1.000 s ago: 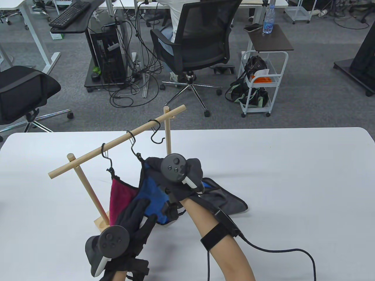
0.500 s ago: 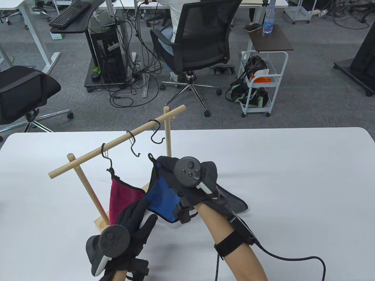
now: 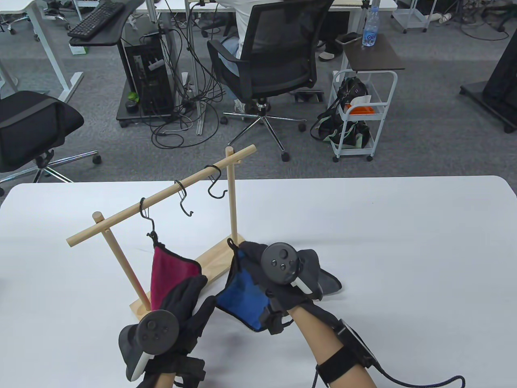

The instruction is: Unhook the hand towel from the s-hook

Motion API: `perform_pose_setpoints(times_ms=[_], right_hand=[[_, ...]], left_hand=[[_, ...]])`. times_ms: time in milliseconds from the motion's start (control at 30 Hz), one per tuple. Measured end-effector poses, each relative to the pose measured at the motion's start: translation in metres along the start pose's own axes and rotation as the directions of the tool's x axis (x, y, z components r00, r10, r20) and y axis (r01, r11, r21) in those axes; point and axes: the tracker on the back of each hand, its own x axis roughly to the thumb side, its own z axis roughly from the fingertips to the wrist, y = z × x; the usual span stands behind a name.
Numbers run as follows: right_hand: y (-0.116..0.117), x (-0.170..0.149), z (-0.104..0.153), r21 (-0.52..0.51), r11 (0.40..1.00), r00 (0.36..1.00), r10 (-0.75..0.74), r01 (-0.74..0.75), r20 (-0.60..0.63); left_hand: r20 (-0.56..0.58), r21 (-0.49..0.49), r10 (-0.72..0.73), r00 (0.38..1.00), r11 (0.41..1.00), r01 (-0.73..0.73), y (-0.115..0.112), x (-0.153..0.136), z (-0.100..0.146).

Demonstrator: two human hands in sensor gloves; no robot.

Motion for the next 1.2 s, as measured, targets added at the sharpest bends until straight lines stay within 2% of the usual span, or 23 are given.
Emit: perform_pose_setpoints(times_ms=[467,933,1200], right_hand=[[0.035,-0.044,0.025,0.156,0.987,0.993,0.053,-0.037,-0.102],[0.078,-0.060,0.023,0.291,0.936,0.964,0.240,-0.199,-0.113],[0.097,-0.062,0.021,0.327,0.899,0.935,0.341,-0.292,-0.103]], left_hand=[[-0.006,-0.015,-0.007,1.000,1.000,0.007,-0.002,0.001,-0.001],[-0.014,-0.024,-0.009,1.000,1.000,0.009,-0.002,0.000,-0.001],[-0.014,-0.025,-0.010,1.000,1.000,0.009,-0.002,0.000,-0.001]])
